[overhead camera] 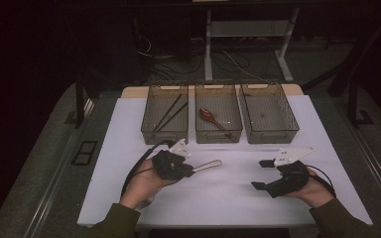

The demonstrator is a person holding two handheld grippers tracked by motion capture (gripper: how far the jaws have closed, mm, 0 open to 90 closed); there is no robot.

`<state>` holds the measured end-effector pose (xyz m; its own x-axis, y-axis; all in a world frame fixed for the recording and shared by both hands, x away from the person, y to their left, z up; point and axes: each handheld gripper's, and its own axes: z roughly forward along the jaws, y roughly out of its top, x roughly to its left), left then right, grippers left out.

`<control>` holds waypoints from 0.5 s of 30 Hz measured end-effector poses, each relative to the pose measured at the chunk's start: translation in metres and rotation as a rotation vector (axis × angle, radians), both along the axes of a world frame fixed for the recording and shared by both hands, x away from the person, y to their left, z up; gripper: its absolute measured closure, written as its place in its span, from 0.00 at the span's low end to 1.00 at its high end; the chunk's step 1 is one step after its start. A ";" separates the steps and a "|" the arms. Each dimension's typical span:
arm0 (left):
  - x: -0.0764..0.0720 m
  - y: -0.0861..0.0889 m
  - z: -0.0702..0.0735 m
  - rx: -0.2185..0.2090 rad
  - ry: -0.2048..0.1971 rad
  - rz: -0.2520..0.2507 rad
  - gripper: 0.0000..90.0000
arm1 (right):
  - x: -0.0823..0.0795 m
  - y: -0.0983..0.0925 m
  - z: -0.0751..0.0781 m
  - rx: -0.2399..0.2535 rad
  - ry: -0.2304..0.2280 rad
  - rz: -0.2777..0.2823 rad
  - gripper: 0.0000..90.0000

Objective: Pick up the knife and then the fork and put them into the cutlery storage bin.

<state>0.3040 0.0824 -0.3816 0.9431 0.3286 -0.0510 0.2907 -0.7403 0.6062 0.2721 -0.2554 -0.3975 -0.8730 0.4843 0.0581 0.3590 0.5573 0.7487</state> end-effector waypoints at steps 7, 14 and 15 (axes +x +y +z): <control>-0.008 -0.042 -0.003 0.001 0.009 -0.150 0.88 | 0.006 0.032 0.007 -0.059 0.010 0.149 0.39; -0.011 -0.068 -0.001 0.032 -0.017 -0.270 0.88 | 0.011 0.057 0.002 -0.127 -0.006 0.276 0.60; -0.011 -0.070 -0.001 0.038 -0.018 -0.279 0.88 | 0.011 0.060 0.001 -0.136 0.005 0.289 0.61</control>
<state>0.2929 0.0125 -0.3821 0.9980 0.0577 -0.0260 0.0620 -0.8123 0.5799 0.2828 -0.1956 -0.3964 -0.9755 0.2195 0.0149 0.1747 0.7316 0.6590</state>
